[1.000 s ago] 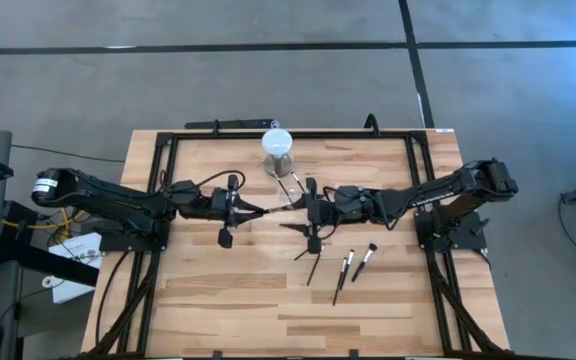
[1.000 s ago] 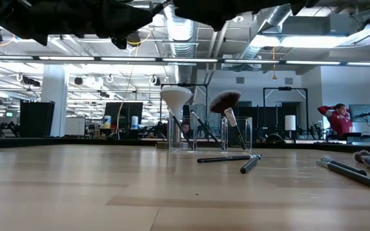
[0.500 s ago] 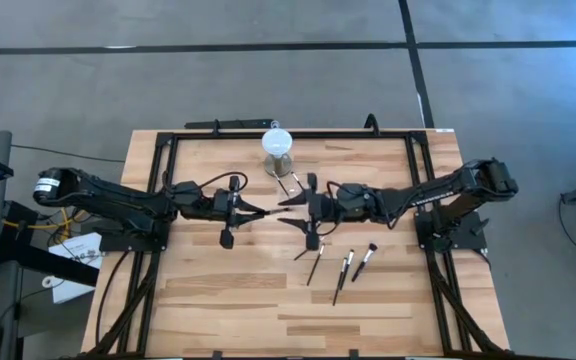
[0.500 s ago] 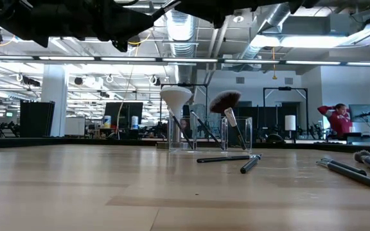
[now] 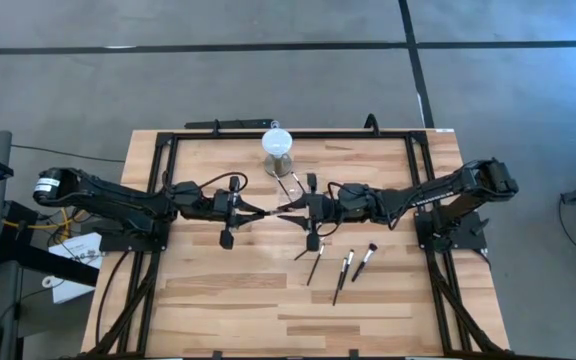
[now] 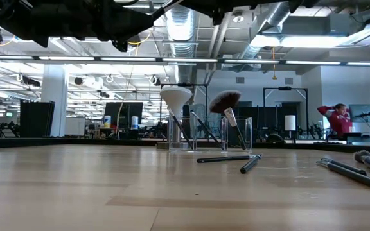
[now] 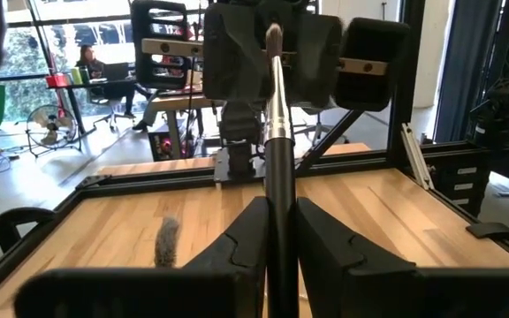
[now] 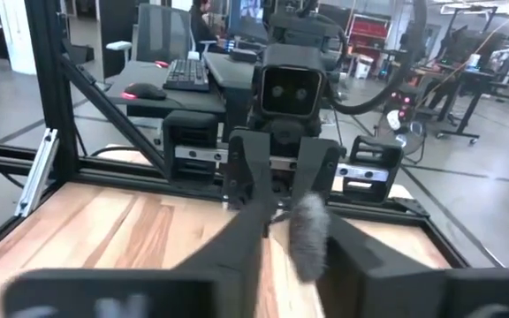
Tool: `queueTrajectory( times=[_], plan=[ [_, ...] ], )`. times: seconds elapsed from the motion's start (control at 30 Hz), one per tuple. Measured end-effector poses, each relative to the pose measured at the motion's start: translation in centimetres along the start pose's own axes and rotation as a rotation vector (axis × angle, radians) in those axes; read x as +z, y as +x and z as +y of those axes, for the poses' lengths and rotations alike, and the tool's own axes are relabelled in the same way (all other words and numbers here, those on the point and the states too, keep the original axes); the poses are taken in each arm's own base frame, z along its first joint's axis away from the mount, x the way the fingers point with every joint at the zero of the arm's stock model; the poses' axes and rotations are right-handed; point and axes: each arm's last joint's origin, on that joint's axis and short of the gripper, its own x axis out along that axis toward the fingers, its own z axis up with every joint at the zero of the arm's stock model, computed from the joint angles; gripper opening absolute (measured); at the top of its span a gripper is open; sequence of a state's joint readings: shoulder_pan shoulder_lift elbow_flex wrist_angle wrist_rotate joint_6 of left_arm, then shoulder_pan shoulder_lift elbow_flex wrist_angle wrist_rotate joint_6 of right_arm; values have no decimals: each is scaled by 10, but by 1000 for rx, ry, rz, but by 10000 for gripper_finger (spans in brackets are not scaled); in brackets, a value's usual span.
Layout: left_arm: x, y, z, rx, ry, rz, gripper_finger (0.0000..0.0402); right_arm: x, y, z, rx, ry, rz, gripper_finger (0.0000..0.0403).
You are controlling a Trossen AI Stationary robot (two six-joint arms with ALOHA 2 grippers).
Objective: Put items in baskets/containers
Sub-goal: Put the black foundation brush into the transparent organizer
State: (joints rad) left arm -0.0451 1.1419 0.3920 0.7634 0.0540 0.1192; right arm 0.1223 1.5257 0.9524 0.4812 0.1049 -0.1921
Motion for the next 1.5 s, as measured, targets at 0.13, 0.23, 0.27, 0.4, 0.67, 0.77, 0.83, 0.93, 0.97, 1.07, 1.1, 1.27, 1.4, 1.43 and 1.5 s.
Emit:
queueTrajectory(
  times=[0.13,0.23,0.27,0.4,0.67,0.77,0.83,0.93,0.97,1.07,1.1,1.27,1.4,1.43,1.5],
  plan=[
    [0,0,0,0,2,3,47,0,0,0,-3,0,-2,15],
    [-1,0,0,1,2,5,52,0,0,0,-2,0,3,20],
    [-1,0,0,2,1,6,56,-1,0,0,-2,0,5,25],
    [-1,0,1,12,0,9,73,-1,0,0,-4,12,13,20],
    [-4,-1,7,219,2,56,96,-17,-2,-8,-276,75,262,18],
    [-4,-1,7,236,2,58,99,-11,-3,-15,-368,92,388,14],
    [-4,-1,7,234,2,58,99,-9,-6,-19,-428,142,457,12],
    [-4,-1,7,235,2,58,98,-12,-10,-26,-514,209,535,16],
    [-4,-1,7,235,2,58,97,-15,-12,-29,-542,225,558,19],
    [-4,-1,7,235,2,58,97,-25,-16,-42,-622,277,623,22],
    [-4,-1,7,235,2,58,97,-29,-15,-46,-645,293,634,22],
    [-4,-1,7,234,2,58,97,-47,-2,-60,-606,352,662,15],
    [-4,-1,7,234,2,58,97,-69,8,-66,-553,379,730,19],
    [-4,-1,7,234,2,58,97,-73,10,-69,-560,379,740,22],
    [-4,-1,7,234,2,58,97,-80,11,-74,-566,388,762,26]
  ],
)
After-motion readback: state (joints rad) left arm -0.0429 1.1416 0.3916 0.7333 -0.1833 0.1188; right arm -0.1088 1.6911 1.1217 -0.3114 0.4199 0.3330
